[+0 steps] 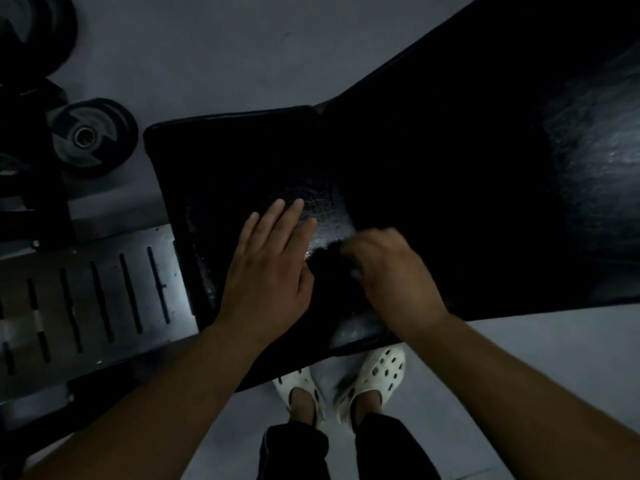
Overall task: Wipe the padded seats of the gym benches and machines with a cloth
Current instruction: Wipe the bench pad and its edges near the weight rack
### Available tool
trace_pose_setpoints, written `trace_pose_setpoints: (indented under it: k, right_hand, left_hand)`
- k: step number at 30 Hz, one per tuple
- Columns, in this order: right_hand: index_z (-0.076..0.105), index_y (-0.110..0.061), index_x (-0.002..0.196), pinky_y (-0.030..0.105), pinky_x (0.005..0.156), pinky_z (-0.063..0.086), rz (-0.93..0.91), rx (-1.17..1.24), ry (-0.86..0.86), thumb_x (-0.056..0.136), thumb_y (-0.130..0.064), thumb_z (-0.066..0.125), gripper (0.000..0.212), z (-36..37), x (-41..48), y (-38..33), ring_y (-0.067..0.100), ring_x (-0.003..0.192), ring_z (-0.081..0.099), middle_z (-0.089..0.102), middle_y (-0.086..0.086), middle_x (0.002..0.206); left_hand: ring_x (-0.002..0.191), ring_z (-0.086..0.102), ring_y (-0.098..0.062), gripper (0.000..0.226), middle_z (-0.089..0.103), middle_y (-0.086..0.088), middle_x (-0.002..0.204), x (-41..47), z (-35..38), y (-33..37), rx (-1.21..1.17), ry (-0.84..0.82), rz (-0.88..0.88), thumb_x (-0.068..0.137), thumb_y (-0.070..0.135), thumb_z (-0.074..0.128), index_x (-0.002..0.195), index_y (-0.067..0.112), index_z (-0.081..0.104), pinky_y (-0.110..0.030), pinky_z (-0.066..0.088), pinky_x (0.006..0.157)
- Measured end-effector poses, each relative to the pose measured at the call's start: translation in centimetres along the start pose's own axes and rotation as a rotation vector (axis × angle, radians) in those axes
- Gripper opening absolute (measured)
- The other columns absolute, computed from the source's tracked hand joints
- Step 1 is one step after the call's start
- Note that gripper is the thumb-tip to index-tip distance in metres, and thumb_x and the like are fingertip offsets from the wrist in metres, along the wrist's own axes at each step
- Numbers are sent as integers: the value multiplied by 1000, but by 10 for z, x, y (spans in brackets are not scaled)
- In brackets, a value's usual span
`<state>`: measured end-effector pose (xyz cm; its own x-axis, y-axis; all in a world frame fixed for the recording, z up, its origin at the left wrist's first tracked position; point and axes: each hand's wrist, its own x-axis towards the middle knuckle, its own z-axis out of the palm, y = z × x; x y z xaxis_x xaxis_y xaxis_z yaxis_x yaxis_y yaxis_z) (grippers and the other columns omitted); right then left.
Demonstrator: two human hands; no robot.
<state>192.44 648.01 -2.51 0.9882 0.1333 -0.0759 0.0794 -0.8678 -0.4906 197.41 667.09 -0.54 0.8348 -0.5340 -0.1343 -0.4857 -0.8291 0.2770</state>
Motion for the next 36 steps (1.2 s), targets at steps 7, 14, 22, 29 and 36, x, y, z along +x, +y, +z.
trace_pose_setpoints:
  k: [7,14,22,29,36]
  right_hand:
    - [20,-12,158,52,121,11,-14,-701,-352,100,-31,35,63,-19,60,28,33,153,8,20,12,165]
    - [63,-21,117,43,96,36,-412,-807,-628,83,-33,56,37,-58,21,47,29,108,57,63,5,113]
    - [16,-14,159,45,124,3,-60,-831,-301,103,-50,25,68,-39,146,64,30,154,-2,5,15,167]
    - [37,-9,153,46,121,12,-435,-784,-559,92,-42,35,69,-57,-20,86,31,151,21,30,13,161]
    - [36,-12,154,48,123,13,-69,-790,-187,99,-49,35,66,-78,74,95,34,152,16,27,14,162]
  left_hand:
    - [147,29,-28,57,38,-10,156,34,5,21,-60,75,-26,89,24,38,143,10,49,-50,21,121]
    - [146,30,-30,56,38,-12,156,51,12,34,-162,127,-61,90,21,39,143,9,49,-50,22,120]
    - [148,28,-29,60,35,-12,158,61,33,39,-220,123,-78,90,23,33,147,7,43,-48,23,121]
    - [151,19,-26,61,25,-9,162,64,42,57,-306,74,-59,92,18,35,153,9,32,-46,24,121]
    - [151,20,-24,66,24,-7,163,73,52,90,-354,75,-59,89,19,33,154,10,30,-43,24,121]
